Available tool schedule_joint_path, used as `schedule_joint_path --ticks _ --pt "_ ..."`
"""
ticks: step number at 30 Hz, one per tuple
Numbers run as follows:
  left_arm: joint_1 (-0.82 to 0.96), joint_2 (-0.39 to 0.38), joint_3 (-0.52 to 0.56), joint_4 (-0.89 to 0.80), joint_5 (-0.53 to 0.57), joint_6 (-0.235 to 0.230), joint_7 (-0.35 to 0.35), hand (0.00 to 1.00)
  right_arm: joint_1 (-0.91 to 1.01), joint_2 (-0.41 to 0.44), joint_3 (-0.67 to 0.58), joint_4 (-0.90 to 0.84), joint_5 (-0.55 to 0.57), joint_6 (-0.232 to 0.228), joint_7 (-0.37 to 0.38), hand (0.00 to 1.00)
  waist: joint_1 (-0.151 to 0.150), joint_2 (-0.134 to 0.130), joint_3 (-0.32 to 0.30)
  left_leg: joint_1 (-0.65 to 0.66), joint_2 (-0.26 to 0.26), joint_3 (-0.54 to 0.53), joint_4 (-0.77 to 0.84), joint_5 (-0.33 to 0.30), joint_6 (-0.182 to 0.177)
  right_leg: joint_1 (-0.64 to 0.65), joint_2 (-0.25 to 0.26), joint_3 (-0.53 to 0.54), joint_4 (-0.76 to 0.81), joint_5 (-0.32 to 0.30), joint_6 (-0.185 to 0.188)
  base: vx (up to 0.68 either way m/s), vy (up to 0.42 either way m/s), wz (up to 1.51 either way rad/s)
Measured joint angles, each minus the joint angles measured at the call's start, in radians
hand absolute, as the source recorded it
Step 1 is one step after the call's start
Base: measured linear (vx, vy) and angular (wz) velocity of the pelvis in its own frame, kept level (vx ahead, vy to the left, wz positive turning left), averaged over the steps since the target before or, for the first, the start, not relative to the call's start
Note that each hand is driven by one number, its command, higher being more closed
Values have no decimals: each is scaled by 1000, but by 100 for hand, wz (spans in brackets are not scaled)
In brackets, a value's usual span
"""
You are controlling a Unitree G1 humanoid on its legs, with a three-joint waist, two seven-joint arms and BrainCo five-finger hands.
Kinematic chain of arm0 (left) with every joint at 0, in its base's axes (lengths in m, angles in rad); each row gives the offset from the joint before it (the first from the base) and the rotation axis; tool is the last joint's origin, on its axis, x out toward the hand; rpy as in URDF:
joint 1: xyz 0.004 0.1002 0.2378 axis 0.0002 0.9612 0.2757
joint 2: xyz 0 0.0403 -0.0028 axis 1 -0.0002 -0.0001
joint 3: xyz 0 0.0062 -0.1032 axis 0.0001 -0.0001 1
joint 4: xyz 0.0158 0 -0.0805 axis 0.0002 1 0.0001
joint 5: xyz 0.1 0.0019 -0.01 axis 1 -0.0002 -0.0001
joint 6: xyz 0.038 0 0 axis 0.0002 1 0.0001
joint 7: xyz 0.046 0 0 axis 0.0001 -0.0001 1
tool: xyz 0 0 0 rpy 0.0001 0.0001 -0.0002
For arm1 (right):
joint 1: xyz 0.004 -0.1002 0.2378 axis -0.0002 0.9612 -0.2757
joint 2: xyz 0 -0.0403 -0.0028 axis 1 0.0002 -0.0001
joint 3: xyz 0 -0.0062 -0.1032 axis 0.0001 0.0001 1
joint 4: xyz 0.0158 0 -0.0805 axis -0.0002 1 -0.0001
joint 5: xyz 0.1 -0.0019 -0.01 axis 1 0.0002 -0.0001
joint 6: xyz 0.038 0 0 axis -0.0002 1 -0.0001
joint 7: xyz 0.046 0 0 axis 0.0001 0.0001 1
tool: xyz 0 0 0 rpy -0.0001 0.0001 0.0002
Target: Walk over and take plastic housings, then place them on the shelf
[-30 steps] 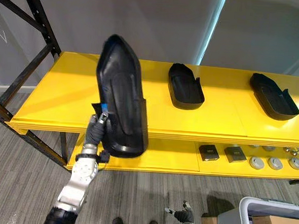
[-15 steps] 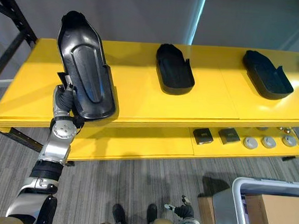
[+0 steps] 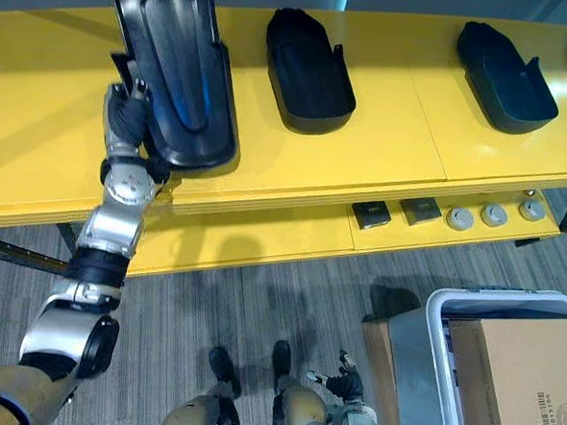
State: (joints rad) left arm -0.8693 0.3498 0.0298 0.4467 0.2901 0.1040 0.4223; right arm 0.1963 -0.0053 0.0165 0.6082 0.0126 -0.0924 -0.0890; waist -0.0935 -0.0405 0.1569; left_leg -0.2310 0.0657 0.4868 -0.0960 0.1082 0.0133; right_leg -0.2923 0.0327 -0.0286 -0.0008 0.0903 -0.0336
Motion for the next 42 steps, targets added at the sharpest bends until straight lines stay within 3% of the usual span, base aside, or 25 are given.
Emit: schedule_joint_path --ticks 5,15,16,34,42 --pt "-29 1 3 45 1 1 0 100 10 -1 2 -10 19 -14 1 0 4 2 1 1 2 6 0 6 0 -1 1 2 0 0 0 33 -7 -3" --pt "-27 43 31 99 11 2 -4 100 32 -6 -1 -36 26 -19 1 0 40 18 11 0 2 -19 0 3 -4 5 0 -7 5 0 0 8 -11 7" --pt "-27 48 31 99 14 2 -5 0 33 -7 -1 -36 26 -19 1 0 43 18 11 0 2 -19 0 2 -4 5 0 -7 5 0 0 0 0 0" --pt "-3 97 69 101 40 0 -5 0 47 -25 1 -35 27 -20 2 0 54 18 11 -8 2 -40 0 6 -7 7 -1 -24 4 0 0 17 -12 3" --pt "2 95 130 59 -13 3 6 0 47 -24 0 -35 27 -20 2 0 54 18 11 -8 2 -40 0 6 -7 7 -1 -24 4 0 0 0 0 0"
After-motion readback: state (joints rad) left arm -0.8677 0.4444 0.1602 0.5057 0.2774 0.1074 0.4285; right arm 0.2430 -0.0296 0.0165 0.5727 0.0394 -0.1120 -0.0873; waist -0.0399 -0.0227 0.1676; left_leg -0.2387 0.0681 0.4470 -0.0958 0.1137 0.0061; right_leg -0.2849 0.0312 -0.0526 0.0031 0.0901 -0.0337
